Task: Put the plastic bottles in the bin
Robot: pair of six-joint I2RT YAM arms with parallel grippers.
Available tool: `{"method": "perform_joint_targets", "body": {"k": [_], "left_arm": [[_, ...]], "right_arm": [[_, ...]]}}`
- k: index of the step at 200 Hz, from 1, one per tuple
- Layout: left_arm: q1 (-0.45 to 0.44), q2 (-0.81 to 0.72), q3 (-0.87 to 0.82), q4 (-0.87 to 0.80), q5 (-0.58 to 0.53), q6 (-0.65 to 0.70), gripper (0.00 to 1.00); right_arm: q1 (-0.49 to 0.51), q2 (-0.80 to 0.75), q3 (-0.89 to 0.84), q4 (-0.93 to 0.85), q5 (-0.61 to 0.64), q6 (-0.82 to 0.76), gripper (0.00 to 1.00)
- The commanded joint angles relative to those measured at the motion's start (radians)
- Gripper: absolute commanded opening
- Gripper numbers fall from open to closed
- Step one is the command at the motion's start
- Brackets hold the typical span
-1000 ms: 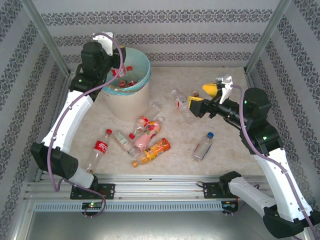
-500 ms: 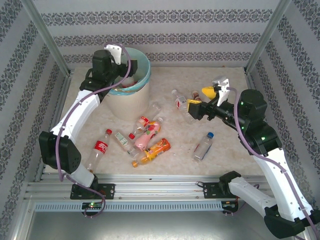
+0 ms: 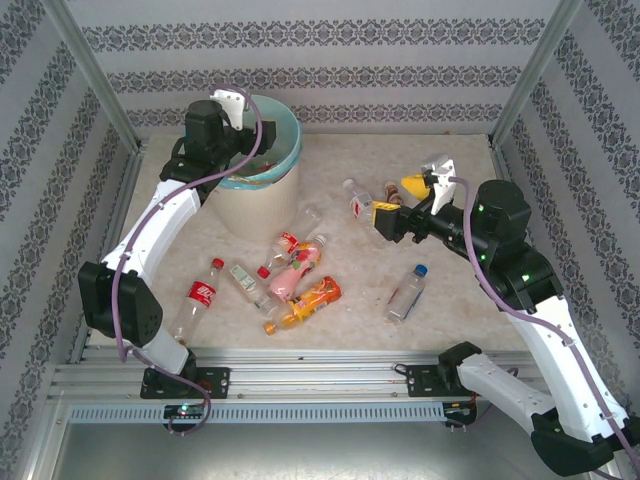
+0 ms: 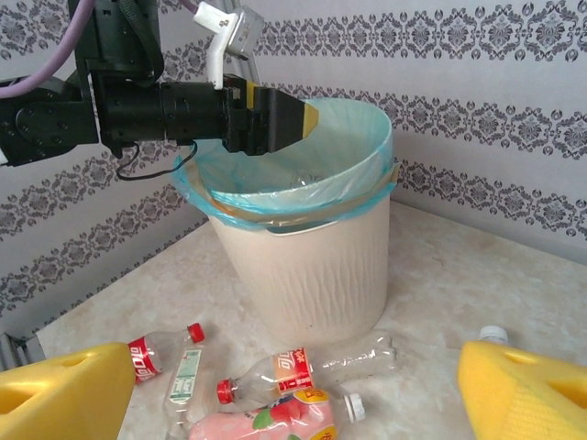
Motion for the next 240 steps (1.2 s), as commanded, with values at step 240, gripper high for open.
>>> {"method": "perform_joint_targets", "body": {"k": [240], "left_arm": [[-0.194, -0.410, 0.063, -0.474, 0.111, 0.153, 0.81]], "right_arm": [[0.106, 0.047, -0.283, -0.600, 0.597, 0.619, 0.84]]}}
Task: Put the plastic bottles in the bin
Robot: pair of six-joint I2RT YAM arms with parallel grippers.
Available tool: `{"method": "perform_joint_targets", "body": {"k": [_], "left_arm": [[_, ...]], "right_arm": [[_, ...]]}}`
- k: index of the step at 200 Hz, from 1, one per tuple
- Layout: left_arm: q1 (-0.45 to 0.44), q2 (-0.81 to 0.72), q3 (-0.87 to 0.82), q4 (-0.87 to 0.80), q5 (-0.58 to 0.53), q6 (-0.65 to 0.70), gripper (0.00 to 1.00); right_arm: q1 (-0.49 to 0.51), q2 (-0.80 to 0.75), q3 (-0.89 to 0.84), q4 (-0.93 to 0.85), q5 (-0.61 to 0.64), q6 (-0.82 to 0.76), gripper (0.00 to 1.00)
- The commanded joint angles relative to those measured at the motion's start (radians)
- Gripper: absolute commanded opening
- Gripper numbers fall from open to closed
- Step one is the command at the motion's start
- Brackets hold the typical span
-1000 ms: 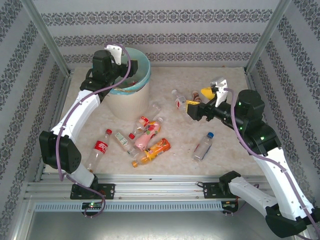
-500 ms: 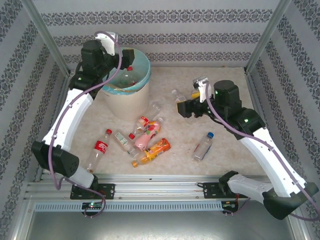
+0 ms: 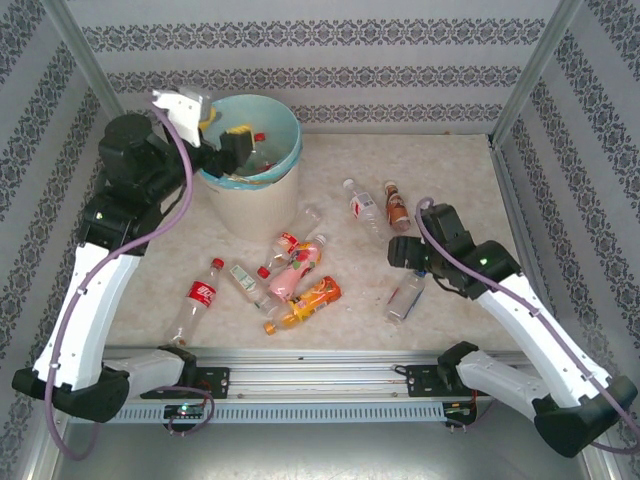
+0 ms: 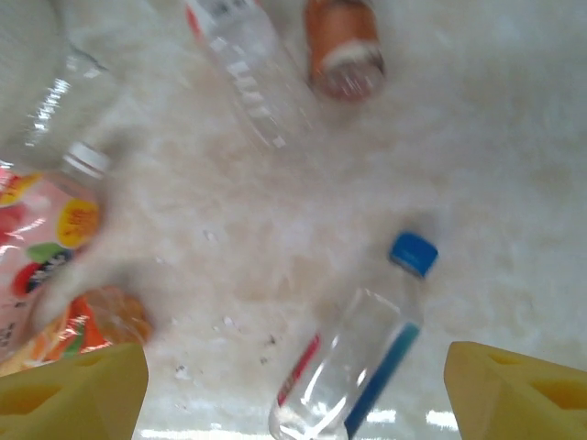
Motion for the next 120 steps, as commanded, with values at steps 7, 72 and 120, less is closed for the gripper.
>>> {"method": "perform_joint_targets", "body": {"k": [7, 72, 120], "left_arm": [[-0.130, 0.011, -0.041, -0.131, -0.028, 0.100, 0.81], [-0.334, -0.034, -0.298, -0.026, 0.062, 0.117, 0.83], [-0.378, -0.083, -0.424, 0.009, 0.022, 0.066, 0.84]], "right_arm": [[0.014, -0.037, -0.119, -0.075, 0.022, 0.194, 0.84], [0.069, 0.024, -0.275, 0.027, 0.049, 0.283, 0.94], [0.070, 0.112, -0.348, 0.150, 0.029, 0.292, 0.96]]}}
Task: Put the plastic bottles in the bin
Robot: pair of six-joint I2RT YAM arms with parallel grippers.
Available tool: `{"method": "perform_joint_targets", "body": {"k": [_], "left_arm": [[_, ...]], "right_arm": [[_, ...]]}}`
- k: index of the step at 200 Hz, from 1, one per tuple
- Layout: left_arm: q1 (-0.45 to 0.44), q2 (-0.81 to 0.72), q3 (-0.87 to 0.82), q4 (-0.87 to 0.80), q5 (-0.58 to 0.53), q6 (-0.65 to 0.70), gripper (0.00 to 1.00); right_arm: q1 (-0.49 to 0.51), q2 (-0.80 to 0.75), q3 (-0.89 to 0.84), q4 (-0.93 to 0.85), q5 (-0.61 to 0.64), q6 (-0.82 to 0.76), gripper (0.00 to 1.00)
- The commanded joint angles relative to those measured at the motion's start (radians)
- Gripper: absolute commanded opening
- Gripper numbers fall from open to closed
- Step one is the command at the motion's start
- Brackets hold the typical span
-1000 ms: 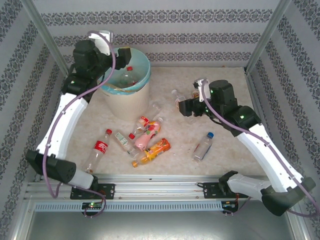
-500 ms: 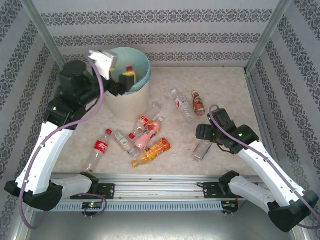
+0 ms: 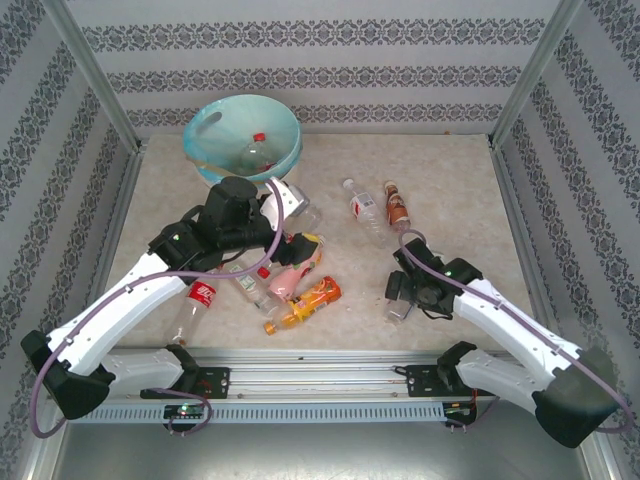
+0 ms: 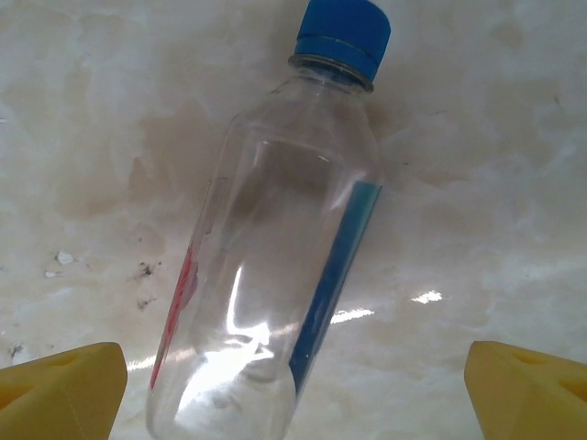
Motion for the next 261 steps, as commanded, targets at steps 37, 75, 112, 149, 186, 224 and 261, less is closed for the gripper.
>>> {"method": "perform_joint_targets", "body": {"k": [37, 75, 112, 149, 186, 224, 261], "left_arm": [[-0.014, -0.119, -0.106, 0.091, -0.048, -0.043, 0.86], [-0.013, -0.132, -0.112, 0.078, -0.070, -0.030, 0.87], [-0.014, -0.137, -0.130, 0.087, -0.083, -0.014, 0.88], [-0.013, -0.136, -0.149, 0.084, -0.082, 0.008, 0.89], [-0.013, -0.136, -0.155, 0.107, -0.070, 0.009, 0.90], [-0.013, -0.124, -0.151, 0.140, -0.062, -0.003, 0.90], [-0.013, -0.107, -0.142, 0.159, -0.111, -0.050, 0.90]], "right_arm": [[0.011, 0.098, -0.080, 0.189, -0.011, 0.035, 0.94], [0.010, 0.163, -0.079, 0.216, -0.027, 0.021, 0.91], [0.008, 0.200, -0.097, 0.235, -0.084, 0.017, 0.79], [0.008, 0.208, -0.114, 0.210, -0.109, 0.020, 0.77], [-0.002, 0.244, -0.105, 0.214, -0.113, -0.004, 0.71], [-0.006, 0.274, -0.031, 0.178, -0.136, -0.060, 0.64], [-0.006, 0.229, 0.009, 0.119, -0.129, -0.087, 0.61]]}}
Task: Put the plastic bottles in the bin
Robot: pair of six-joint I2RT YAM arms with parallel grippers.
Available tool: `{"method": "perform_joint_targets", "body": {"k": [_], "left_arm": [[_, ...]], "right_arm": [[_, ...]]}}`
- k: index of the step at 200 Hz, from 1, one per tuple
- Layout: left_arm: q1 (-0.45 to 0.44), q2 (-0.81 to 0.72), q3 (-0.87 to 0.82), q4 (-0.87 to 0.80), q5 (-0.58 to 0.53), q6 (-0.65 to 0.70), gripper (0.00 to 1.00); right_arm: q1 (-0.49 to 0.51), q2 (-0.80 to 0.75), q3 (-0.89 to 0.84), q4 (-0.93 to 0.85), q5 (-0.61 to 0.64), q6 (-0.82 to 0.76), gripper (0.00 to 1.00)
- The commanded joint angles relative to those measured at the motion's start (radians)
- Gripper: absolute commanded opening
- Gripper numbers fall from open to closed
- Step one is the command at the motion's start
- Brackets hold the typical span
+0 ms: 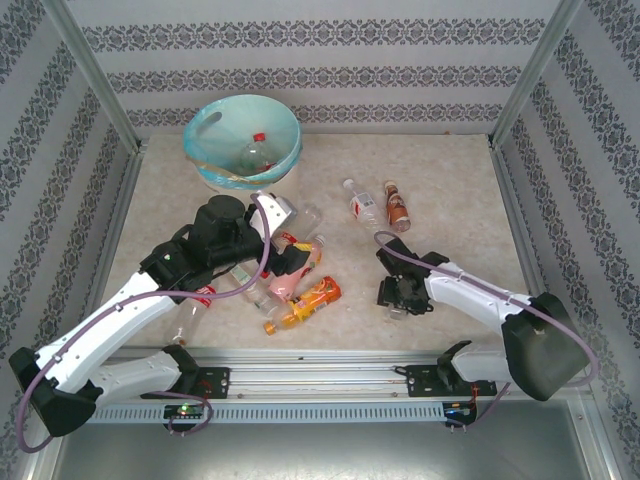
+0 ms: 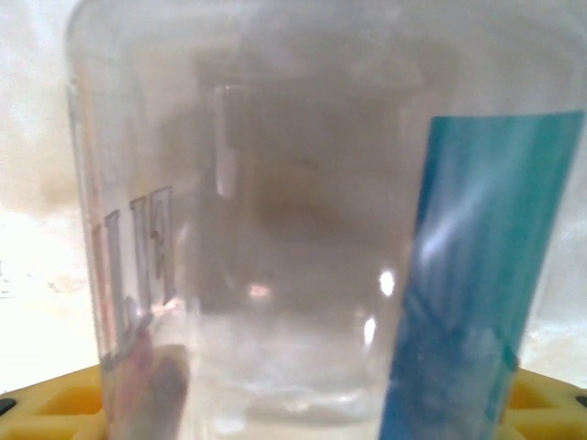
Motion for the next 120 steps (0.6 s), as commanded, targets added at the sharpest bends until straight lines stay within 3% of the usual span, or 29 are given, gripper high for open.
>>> {"method": "perform_joint_targets", "body": {"k": [1, 85, 120], "left_arm": [[-0.009, 0.006, 0.007, 0.057, -0.040, -0.030, 0.90], [0.004, 0.090, 0.095, 0.080, -0.181, -0.120, 0.91], [0.038, 0.160, 0.165, 0.073, -0.146, -0.220, 0.91]], "right_arm": [[-0.005, -0.039, 0.040, -0.070, -0.004, -0.038, 0.60], [-0.006, -0.315, 0.097, -0.115, -0.008, -0.164, 0.57], [-0.006, -0.381, 0.158, -0.108, -0.013, -0.255, 0.55]]}}
